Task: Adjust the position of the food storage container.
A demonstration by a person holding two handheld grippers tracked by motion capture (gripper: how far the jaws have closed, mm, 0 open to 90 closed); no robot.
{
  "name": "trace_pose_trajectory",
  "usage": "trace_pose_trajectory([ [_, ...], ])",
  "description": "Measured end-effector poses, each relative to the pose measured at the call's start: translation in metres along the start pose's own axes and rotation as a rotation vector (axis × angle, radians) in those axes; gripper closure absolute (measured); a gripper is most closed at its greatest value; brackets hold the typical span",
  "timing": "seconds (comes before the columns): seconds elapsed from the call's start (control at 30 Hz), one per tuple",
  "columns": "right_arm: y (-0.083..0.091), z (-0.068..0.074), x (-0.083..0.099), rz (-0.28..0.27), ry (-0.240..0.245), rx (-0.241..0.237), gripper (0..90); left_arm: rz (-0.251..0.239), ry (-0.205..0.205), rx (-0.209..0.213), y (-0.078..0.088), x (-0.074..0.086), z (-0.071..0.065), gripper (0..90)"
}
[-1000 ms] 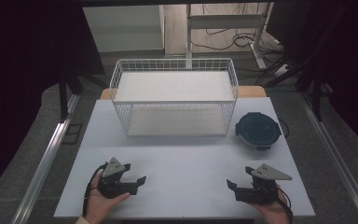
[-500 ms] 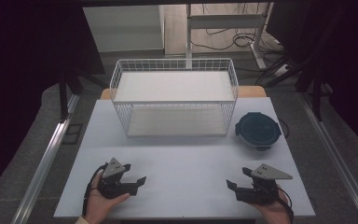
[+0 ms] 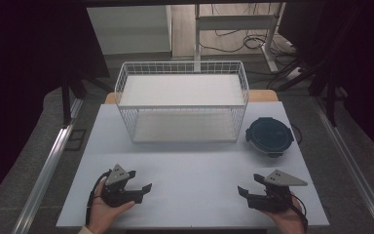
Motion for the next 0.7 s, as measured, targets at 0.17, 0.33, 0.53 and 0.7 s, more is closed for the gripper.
trace_pose_trajectory([
  [0.17, -0.001, -0.002, -0.002, 0.004, -0.004, -0.006, 26.0, 0.002, 0.002, -0.001, 0.000, 0.000, 0.001, 20.5],
  [0.33, -0.001, -0.003, -0.003, 0.012, -0.004, -0.009, 27.1, 0.003, 0.000, -0.003, 0.000, 0.000, 0.001, 20.5],
  [0.53, 0.000, -0.006, -0.006, 0.017, -0.004, -0.008, 29.5, 0.000, 0.002, -0.005, 0.000, 0.000, 0.002, 20.5],
  [0.7, 0.004, -0.010, -0.014, 0.013, -0.011, -0.004, 30.9, -0.005, 0.004, 0.003, 0.001, -0.001, 0.000, 20.4],
])
Point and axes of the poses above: each handheld gripper's, and its own axes: y roughly backward along the jaws, x roughly out of its underside, z roughly to its left, the point moved 9 cm from there along -y, roughly forward along the jaws, and after that the axes turned 10 degrees about x, right-handed, at the moved point
